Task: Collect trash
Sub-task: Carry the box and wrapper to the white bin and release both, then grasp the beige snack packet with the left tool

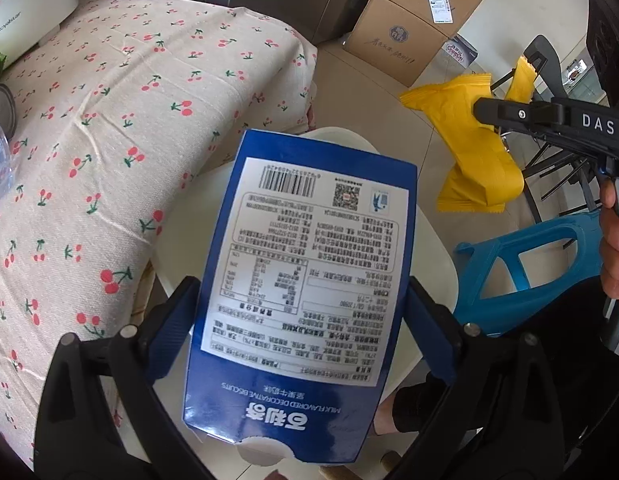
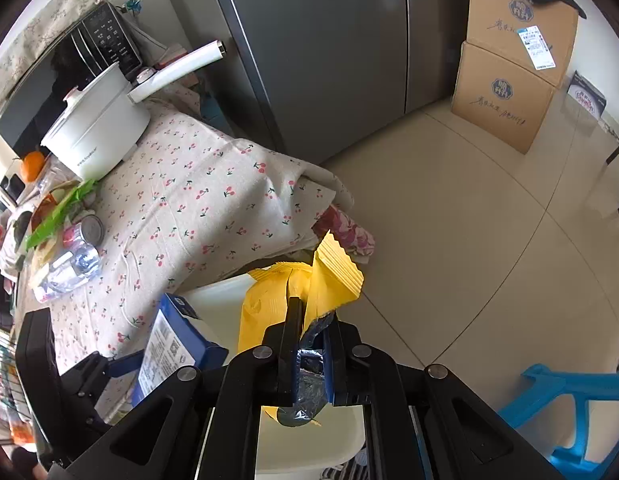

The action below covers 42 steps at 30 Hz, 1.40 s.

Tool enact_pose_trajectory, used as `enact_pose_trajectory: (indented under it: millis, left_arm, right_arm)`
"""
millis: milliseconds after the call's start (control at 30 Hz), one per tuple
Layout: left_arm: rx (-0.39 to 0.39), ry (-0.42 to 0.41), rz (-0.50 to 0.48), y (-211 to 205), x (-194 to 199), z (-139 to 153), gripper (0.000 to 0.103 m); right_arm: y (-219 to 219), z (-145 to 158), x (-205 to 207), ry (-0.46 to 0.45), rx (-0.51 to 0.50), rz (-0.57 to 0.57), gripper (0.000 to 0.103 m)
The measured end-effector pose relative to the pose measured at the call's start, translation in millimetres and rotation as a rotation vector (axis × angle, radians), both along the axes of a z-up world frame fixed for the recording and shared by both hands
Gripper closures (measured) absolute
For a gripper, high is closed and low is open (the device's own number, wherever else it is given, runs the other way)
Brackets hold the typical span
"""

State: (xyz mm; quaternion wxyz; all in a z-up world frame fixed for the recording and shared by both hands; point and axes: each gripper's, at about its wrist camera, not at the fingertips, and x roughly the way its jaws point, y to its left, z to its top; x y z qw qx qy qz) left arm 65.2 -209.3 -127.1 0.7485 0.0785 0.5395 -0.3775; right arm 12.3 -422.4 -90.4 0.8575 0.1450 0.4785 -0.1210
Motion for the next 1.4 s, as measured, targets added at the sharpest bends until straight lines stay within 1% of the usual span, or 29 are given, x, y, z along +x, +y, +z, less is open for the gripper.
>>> enact_pose_trajectory:
  millis: [133, 367, 567, 667, 800, 867, 900, 933, 967, 1000, 1167, 1333, 1400]
  left_arm:
    - [-0.006, -0.039, -0.005, 4, -1, 11, 0.002]
    - [-0.005, -0.043, 0.024, 25, 2, 18, 0.001]
    - [0.014, -0.089, 0.062, 50, 2, 31, 0.001]
    - [0.023, -0.098, 0.09, 62, 3, 33, 0.001]
    - [0.03, -0.119, 0.129, 81, 3, 41, 0.001]
    - [0.033, -0.136, 0.149, 91, 4, 46, 0.001]
    - [0.035, -0.144, 0.162, 97, 5, 48, 0.001]
    - [0.036, -0.151, 0.175, 103, 5, 51, 0.001]
    - [0.037, -0.155, 0.188, 109, 6, 53, 0.001]
    - [0.038, -0.158, 0.203, 114, 8, 54, 0.001]
    - [0.049, -0.174, 0.272, 143, 13, 61, 0.001]
    - [0.08, -0.216, 0.341, 171, 21, 68, 0.001]
    - [0.097, -0.231, 0.372, 184, 26, 71, 0.001]
  right_arm:
    - [1, -3, 2, 0.008, 0.003, 0.004, 0.093]
    - [12, -10, 7, 0.033, 0.001, 0.036, 0.093]
    - [26, -30, 19, 0.106, -0.008, 0.077, 0.093]
    - [35, -41, 26, 0.144, -0.019, 0.098, 0.093]
    - [50, -51, 34, 0.177, -0.024, 0.132, 0.09]
    - [55, -53, 38, 0.186, -0.013, 0.139, 0.082]
    - [57, -53, 39, 0.19, -0.006, 0.138, 0.07]
    - [59, -53, 40, 0.187, 0.0, 0.134, 0.054]
    - [62, -51, 41, 0.176, 0.004, 0.133, 0.048]
    - [65, -48, 42, 0.168, 0.006, 0.138, 0.044]
    - [85, -38, 51, 0.144, -0.005, 0.178, 0.042]
    - [111, -24, 62, 0.109, -0.011, 0.24, 0.037]
    - [124, -18, 66, 0.093, -0.026, 0.265, 0.033]
